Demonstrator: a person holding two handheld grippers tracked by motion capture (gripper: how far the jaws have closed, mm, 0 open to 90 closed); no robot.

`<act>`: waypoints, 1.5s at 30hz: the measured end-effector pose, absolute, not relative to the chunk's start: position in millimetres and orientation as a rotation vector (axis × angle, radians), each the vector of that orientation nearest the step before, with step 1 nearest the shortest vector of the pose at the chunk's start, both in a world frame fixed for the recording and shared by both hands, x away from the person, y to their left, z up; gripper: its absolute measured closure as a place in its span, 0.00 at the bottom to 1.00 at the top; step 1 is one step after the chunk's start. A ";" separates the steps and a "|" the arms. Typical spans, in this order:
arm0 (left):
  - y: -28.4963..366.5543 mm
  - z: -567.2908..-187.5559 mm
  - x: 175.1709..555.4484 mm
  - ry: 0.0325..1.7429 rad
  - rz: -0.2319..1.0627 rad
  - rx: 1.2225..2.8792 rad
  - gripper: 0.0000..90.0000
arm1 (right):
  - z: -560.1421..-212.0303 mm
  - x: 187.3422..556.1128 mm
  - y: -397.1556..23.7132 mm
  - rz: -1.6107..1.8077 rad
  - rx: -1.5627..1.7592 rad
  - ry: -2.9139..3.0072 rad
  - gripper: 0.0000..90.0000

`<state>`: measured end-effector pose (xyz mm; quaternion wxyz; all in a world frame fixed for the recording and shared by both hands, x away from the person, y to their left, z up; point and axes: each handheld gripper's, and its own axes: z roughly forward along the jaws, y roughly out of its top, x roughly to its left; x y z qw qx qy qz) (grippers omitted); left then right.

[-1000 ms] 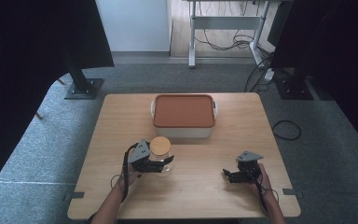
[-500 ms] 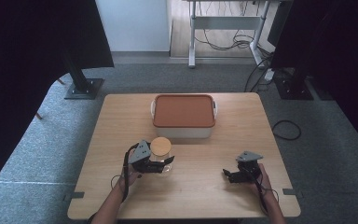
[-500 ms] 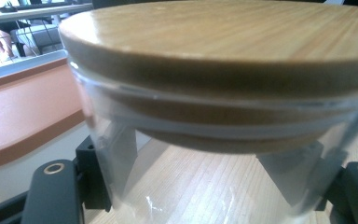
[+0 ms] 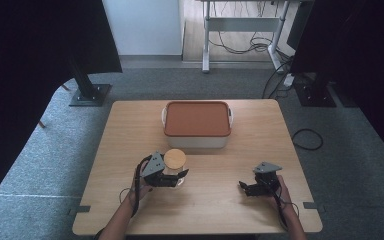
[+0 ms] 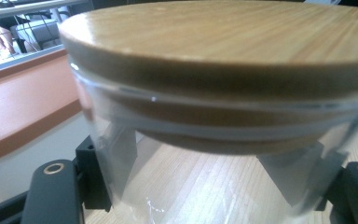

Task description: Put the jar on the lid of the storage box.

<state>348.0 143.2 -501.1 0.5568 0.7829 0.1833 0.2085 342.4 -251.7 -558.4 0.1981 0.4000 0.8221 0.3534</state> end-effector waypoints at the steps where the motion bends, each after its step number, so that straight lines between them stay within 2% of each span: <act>1: 142.6 -501.8 347.9 0.432 0.495 1.854 0.28 | -558.4 342.4 -251.7 0.989 1.119 2.301 0.09; 12: 133.0 -506.5 344.4 0.403 0.510 1.914 0.27 | -558.5 342.8 -251.9 0.990 1.123 2.303 0.08; 45: 142.1 -494.4 344.4 0.426 0.513 1.847 0.27 | -558.5 343.0 -252.0 0.989 1.128 2.304 0.08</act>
